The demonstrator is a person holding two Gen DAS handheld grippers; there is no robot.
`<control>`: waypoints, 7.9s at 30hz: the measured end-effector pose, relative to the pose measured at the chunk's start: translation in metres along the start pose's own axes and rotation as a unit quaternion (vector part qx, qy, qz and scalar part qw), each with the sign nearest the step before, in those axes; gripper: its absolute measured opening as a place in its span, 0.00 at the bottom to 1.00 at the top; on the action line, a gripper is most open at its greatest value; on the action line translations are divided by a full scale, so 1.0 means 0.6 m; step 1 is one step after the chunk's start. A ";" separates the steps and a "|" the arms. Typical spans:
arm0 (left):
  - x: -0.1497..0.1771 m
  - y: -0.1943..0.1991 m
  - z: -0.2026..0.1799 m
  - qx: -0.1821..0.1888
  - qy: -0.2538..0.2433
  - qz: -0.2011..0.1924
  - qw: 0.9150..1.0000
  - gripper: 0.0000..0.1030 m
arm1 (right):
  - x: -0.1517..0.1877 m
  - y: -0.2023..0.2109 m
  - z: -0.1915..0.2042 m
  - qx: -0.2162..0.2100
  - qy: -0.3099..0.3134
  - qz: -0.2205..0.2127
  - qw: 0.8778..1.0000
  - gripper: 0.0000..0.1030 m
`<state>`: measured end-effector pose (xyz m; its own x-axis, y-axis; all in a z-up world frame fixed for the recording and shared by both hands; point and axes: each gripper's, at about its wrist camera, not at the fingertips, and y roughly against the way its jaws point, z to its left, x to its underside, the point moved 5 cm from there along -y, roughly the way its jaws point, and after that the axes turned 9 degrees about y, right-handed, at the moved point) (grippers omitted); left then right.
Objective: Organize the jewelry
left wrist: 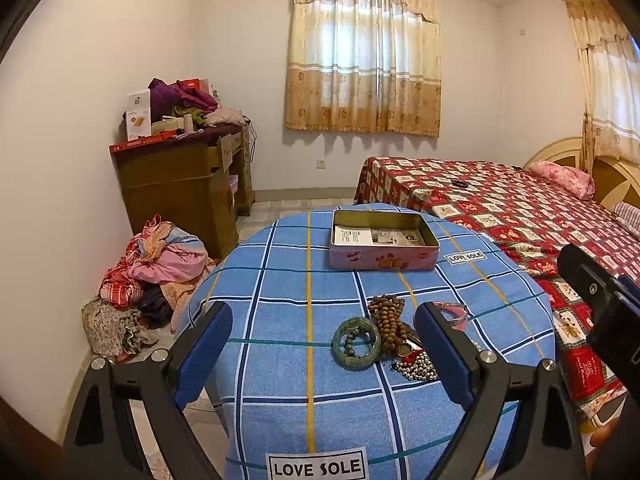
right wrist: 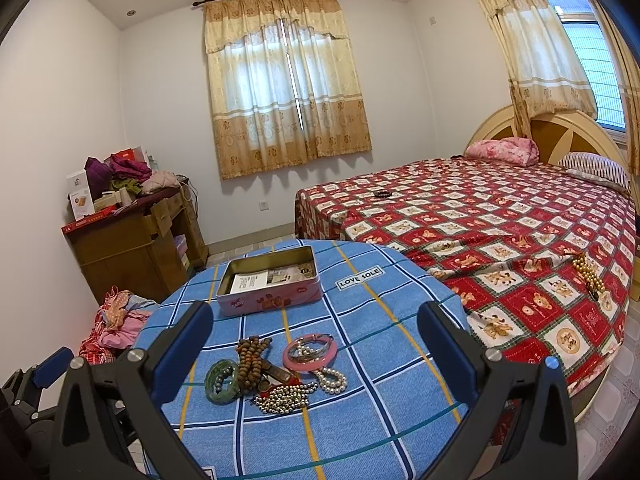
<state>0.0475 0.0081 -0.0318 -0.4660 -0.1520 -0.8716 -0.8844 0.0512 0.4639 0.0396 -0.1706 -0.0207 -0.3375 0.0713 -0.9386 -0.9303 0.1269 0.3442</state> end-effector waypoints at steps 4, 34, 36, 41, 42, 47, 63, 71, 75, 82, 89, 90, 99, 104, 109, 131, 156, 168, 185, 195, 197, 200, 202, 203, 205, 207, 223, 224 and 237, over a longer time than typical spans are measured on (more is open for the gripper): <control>0.002 -0.004 0.003 -0.002 0.000 0.004 1.000 0.90 | 0.002 -0.001 0.000 0.000 0.000 0.000 1.000 1.00; 0.069 -0.202 -0.026 0.124 -0.012 0.138 0.983 0.78 | 0.098 -0.161 -0.065 -0.007 -0.005 0.120 0.993 0.68; 0.062 -0.219 -0.047 0.150 -0.024 0.147 0.977 0.69 | 0.103 -0.169 -0.062 -0.009 -0.007 0.128 0.992 0.68; 0.053 -0.273 -0.093 0.194 -0.019 0.179 0.964 0.59 | 0.113 -0.193 -0.060 -0.013 -0.003 0.148 0.989 0.68; 0.056 -0.280 -0.100 0.197 -0.023 0.187 0.962 0.59 | 0.113 -0.199 -0.062 -0.012 -0.001 0.151 0.988 0.68; 0.082 -0.319 -0.114 0.173 -0.043 0.221 0.959 0.59 | 0.126 -0.220 -0.075 -0.017 -0.020 0.168 0.985 0.68; 0.008 -0.304 -0.082 0.258 0.007 0.184 0.949 0.22 | 0.125 -0.252 -0.088 -0.042 -0.047 0.174 0.983 0.68; -0.024 -0.296 -0.051 0.230 0.016 0.151 0.961 0.22 | 0.124 -0.261 -0.081 -0.053 -0.049 0.182 0.981 0.68; -0.024 -0.292 -0.038 0.225 0.029 0.150 0.962 0.22 | 0.123 -0.268 -0.066 -0.076 -0.047 0.188 0.978 0.72; -0.010 -0.296 -0.040 0.215 0.018 0.159 0.963 0.22 | 0.137 -0.326 -0.023 -0.105 -0.026 0.243 0.964 0.73; -0.005 -0.301 -0.027 0.211 0.027 0.165 0.963 0.22 | 0.138 -0.330 -0.021 -0.106 -0.017 0.251 0.962 0.16; -0.004 -0.302 -0.025 0.210 0.028 0.166 0.963 0.22 | 0.135 -0.326 -0.025 -0.107 -0.024 0.244 0.963 0.14; -0.001 -0.299 -0.009 0.207 0.037 0.167 0.963 0.22 | 0.106 -0.308 -0.020 -0.117 -0.009 0.224 0.968 0.26; 0.006 -0.304 0.000 0.204 0.044 0.174 0.962 0.22 | 0.111 -0.290 -0.006 -0.125 -0.006 0.210 0.970 0.99; 0.010 -0.305 0.003 0.203 0.049 0.179 0.961 0.22 | 0.122 -0.314 0.041 -0.102 0.090 0.231 0.964 0.94; 0.006 -0.300 0.020 0.203 0.067 0.180 0.960 0.22 | 0.098 -0.326 0.024 -0.146 0.035 0.221 0.964 0.26; 0.007 -0.301 0.007 0.194 0.045 0.174 0.964 0.22 | -0.030 -0.318 0.087 -0.320 -0.026 0.160 0.933 0.12; -0.071 -0.363 -0.039 0.223 0.020 0.137 0.965 0.22 | -0.087 -0.387 0.073 -0.280 -0.017 0.133 0.950 0.12; -0.080 -0.574 -0.082 0.170 -0.023 0.172 0.970 0.22 | -0.009 -0.586 0.095 -0.231 0.034 0.218 0.948 0.12; -0.103 -0.576 -0.063 0.101 -0.045 0.152 0.982 0.47 | -0.016 -0.581 0.097 -0.254 0.006 0.217 0.943 0.59; -0.112 -0.564 -0.065 0.087 -0.055 0.136 0.985 0.55 | -0.028 -0.563 0.095 -0.245 0.009 0.199 0.949 0.75; -0.124 -0.540 -0.064 0.075 -0.059 0.121 0.988 0.59 | -0.050 -0.529 0.087 -0.248 0.004 0.178 0.952 0.77; -0.125 -0.531 -0.063 0.067 -0.056 0.124 0.988 0.59 | -0.057 -0.512 0.079 -0.240 0.000 0.171 0.956 0.78; -0.124 -0.525 -0.062 0.062 -0.055 0.125 0.989 0.59 | -0.058 -0.498 0.073 -0.231 -0.003 0.169 0.958 0.80; -0.118 -0.508 -0.056 0.051 -0.054 0.126 0.989 0.59 | -0.056 -0.485 0.066 -0.222 -0.008 0.170 0.960 0.83; -0.111 -0.490 -0.053 0.048 -0.053 0.125 0.990 0.59 | -0.051 -0.466 0.056 -0.215 -0.017 0.167 0.962 0.83; -0.034 -0.375 -0.019 0.025 -0.045 0.135 0.990 0.59 | 0.016 -0.343 0.040 -0.167 -0.023 0.155 0.973 0.86; -0.030 -0.372 -0.018 0.022 -0.046 0.137 0.989 0.59 | 0.020 -0.339 0.040 -0.167 -0.025 0.157 0.973 0.86; 0.003 -0.315 -0.005 0.029 -0.050 0.132 0.990 0.59 | 0.060 -0.288 0.025 -0.147 -0.028 0.162 0.975 0.86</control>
<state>0.2139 -0.0049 -0.1203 -0.6790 -0.0274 -0.7336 -0.7298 0.1329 0.6706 0.1901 -0.1751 -0.1136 -0.6199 0.1153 -0.7762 -0.7799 -0.1999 0.5931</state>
